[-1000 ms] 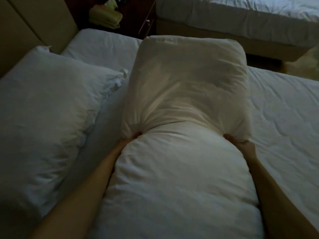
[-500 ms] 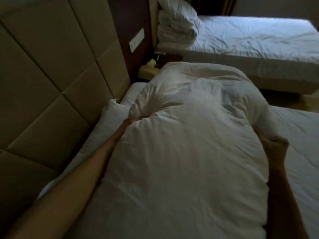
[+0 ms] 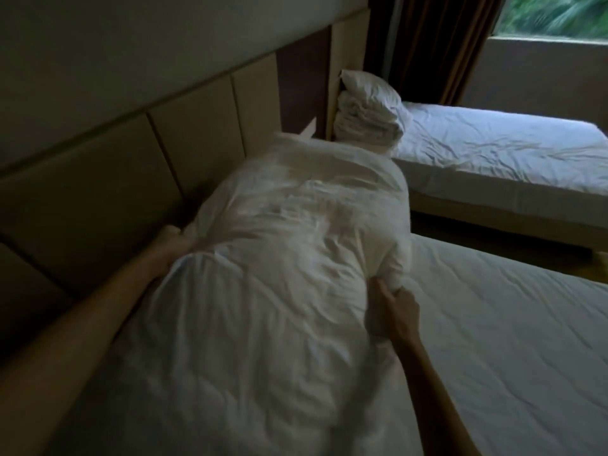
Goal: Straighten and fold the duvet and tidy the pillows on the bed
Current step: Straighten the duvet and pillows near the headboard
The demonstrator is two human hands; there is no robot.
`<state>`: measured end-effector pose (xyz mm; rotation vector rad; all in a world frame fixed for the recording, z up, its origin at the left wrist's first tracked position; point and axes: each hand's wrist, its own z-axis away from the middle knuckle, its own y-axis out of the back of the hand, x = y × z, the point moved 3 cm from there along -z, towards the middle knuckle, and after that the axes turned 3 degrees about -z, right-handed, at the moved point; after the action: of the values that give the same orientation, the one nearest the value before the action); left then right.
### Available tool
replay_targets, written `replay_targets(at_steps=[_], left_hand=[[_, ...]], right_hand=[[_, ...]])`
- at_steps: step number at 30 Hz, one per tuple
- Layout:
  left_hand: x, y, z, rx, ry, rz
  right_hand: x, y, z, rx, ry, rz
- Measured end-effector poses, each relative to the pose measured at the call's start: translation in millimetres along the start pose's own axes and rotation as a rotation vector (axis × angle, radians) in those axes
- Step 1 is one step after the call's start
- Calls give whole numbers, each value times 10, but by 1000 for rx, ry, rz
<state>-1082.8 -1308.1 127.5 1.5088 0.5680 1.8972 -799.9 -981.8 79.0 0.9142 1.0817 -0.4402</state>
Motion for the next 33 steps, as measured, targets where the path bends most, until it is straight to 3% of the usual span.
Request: replay_targets(at_steps=[2,5,9,13,16,19,27,31,33], left_hand=[[-29,-66,34,72,-74,-75],[-86,-521,187,-6,-251,-324],[-119,-1301,485,37,-376,-612],[-87,-1805,613,173,-337,-704],[60,-2046,623,236,-464,-768],[-6,-2241,597,206,-545,-840],[-638,-2447,359,152,-498,-877],[-689,-2287,254,110,-488,-876],[-701,-2072,241,170,-446,-857]], right_hand=[[132,-224,-23,-237,0,394],[243,-483,-5,-346,73,644],[265,-748,-34,-323,280,599],[38,-1229,-72,-351,490,609],[52,-1695,-202,-419,467,627],[391,-1915,-326,-358,485,756],[956,-2377,-301,-347,480,876],[831,-2457,-290,-412,471,849],[659,-2450,-318,-468,479,795]])
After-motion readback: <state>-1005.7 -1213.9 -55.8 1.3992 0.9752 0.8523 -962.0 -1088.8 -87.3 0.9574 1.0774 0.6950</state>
